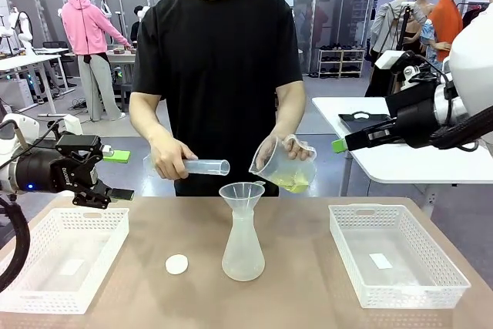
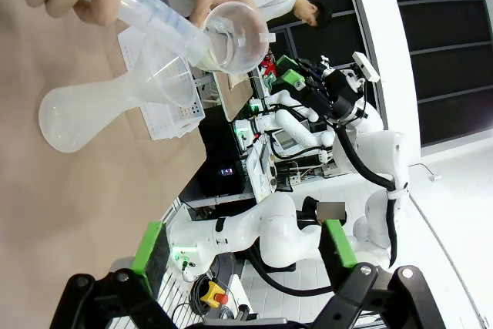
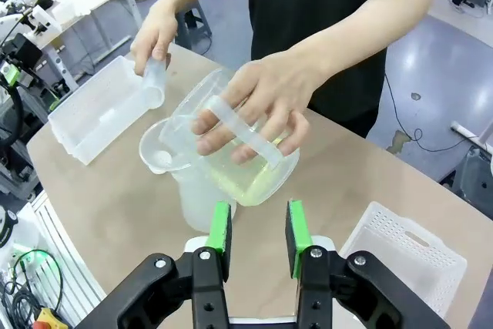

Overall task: Prepare the solutions needed for the experiment.
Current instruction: Once the solution is in the Big flask , pick up the Plastic Funnel and place it back into the right Organizing basket.

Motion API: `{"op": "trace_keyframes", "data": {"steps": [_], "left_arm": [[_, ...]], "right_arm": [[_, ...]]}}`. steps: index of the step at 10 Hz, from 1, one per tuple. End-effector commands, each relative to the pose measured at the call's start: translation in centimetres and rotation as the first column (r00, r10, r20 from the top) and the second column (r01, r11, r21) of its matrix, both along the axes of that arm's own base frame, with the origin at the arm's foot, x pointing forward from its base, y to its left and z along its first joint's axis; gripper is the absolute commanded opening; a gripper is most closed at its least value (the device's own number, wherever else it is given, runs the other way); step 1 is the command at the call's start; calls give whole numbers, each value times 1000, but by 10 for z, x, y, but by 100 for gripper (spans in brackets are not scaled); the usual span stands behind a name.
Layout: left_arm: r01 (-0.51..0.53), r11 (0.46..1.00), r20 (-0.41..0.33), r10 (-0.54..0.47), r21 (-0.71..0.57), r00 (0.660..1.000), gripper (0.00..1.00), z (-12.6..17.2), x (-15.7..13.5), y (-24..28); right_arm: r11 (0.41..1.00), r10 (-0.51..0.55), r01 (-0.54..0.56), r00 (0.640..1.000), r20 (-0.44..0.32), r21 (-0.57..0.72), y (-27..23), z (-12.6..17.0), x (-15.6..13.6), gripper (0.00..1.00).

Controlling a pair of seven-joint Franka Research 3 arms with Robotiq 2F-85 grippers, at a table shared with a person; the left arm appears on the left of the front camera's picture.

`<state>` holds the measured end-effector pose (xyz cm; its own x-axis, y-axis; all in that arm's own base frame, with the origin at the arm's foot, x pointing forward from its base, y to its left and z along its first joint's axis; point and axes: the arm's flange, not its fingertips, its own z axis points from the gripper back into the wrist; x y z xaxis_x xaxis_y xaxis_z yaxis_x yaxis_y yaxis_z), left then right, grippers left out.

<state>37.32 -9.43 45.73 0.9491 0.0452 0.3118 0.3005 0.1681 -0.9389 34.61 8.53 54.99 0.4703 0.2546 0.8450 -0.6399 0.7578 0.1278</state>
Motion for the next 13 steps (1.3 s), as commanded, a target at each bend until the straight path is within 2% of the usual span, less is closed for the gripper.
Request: {"op": "trace_keyframes", "data": {"steps": [1,2,3,5,6,7,9,11,13], "left_arm": [[7,1000,1,-7,-16,1000,100,1,0,0],[7,1000,1,-7,-16,1000,100,1,0,0],[7,1000,1,-7,-16,1000,100,1,0,0],[7,1000,1,-7,-16,1000,100,1,0,0],[7,1000,1,-7,-16,1000,100,1,0,0],[7,1000,1,-7,-16,1000,100,1,0,0],[7,1000,1,-7,-16,1000,100,1,0,0],[7,1000,1,-7,-16,1000,100,1,0,0],[7,1000,1,-7,-16,1000,100,1,0,0]], "right_arm": [[985,-138,153,977,-165,83,-16,-4,13,38],[963,-108,165,961,-254,214,-36,-8,18,38],[942,-105,202,936,-335,268,-51,-15,21,38],[864,2,237,881,-474,444,-70,-29,31,38],[815,90,243,844,-529,526,-77,-35,35,38],[792,133,258,812,-569,554,-80,-43,40,38],[742,239,254,764,-599,620,-72,-59,49,38],[731,263,278,728,-633,623,-65,-70,58,38],[722,270,297,711,-649,625,-64,-75,63,38]]}}
